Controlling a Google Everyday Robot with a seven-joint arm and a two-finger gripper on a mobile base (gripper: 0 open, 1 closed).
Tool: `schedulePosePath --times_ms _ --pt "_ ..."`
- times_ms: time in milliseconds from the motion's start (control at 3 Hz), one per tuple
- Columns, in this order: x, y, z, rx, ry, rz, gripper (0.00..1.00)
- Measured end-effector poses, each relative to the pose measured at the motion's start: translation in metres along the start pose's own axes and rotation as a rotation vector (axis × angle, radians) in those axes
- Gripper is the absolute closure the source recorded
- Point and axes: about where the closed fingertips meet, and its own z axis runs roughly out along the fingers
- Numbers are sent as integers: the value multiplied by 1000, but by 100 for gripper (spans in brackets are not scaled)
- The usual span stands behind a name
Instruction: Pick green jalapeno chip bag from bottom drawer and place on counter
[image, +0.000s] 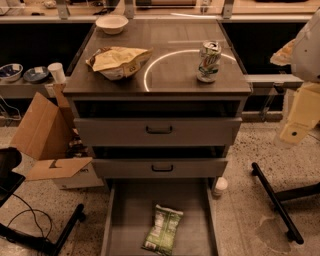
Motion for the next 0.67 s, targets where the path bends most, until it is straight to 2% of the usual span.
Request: schedulePosePath --times_ms 333,667 --pt "0 0 0 0 0 0 0" --pt "-4 13 24 -4 -14 21 0"
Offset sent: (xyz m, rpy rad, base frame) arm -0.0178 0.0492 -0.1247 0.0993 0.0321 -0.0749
